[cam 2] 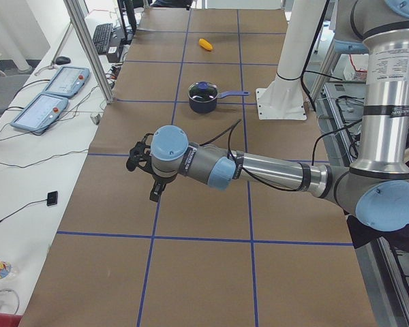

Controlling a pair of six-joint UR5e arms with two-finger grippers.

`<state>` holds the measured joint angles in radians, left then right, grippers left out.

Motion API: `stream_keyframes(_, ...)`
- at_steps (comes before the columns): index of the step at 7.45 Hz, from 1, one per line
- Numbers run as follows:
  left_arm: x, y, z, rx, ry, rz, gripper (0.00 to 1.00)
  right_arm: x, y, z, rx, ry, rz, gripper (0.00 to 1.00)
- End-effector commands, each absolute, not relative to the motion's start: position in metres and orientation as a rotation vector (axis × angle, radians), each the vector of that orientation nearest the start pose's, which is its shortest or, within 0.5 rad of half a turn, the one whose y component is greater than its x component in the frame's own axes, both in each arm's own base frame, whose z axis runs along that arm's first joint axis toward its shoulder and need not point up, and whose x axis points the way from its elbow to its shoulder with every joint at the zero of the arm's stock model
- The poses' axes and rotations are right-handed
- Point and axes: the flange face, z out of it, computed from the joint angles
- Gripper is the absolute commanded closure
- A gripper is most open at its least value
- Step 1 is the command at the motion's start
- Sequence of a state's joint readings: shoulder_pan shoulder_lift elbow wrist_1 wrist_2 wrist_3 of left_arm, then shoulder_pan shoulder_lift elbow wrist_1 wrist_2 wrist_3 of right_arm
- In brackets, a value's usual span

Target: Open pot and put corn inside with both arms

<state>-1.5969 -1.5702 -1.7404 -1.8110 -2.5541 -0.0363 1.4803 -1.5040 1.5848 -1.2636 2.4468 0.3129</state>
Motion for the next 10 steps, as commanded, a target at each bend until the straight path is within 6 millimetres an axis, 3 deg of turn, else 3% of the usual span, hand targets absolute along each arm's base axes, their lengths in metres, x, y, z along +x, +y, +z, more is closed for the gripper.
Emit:
stream_keyframes(1, -0.064, -0.501, 0.519, 0.38, 0.972, 0.132, 0.02, 0.009, -0.536, 0.575, 0.174, -0.925, 0.04, 0.0)
stream_keyframes(2, -0.063, -0.505, 0.509, 0.382, 0.98, 0.115, 0.02, 0.009, -0.525, 0.59, 0.15, -0.927, 0.048, 0.0)
stream_keyframes(3, -0.058, -0.511, 0.498, 0.373, 0.987, 0.09, 0.02, 0.004, -0.525, 0.591, 0.125, -0.923, 0.084, 0.0)
stream_keyframes(4, -0.043, -0.527, 0.471, 0.371, 1.003, 0.078, 0.02, -0.023, -0.53, 0.586, 0.069, -0.916, 0.129, 0.0)
stream_keyframes(5, -0.027, -0.533, 0.46, 0.352, 1.015, 0.068, 0.02, -0.038, -0.539, 0.576, 0.055, -0.886, 0.183, 0.0)
stream_keyframes(6, -0.014, -0.544, 0.432, 0.345, 1.032, 0.038, 0.02, -0.047, -0.548, 0.562, 0.038, -0.877, 0.26, 0.0)
stream_keyframes(8, 0.039, -0.562, 0.373, 0.295, 1.088, 0.005, 0.02, -0.056, -0.544, 0.567, -0.011, -0.874, 0.321, 0.0)
stream_keyframes(9, 0.075, -0.559, 0.336, 0.282, 1.092, -0.035, 0.02, -0.061, -0.541, 0.567, -0.044, -0.875, 0.374, 0.0)
stream_keyframes(10, 0.118, -0.554, 0.315, 0.263, 1.082, -0.056, 0.02, -0.068, -0.53, 0.572, -0.078, -0.875, 0.399, 0.0)
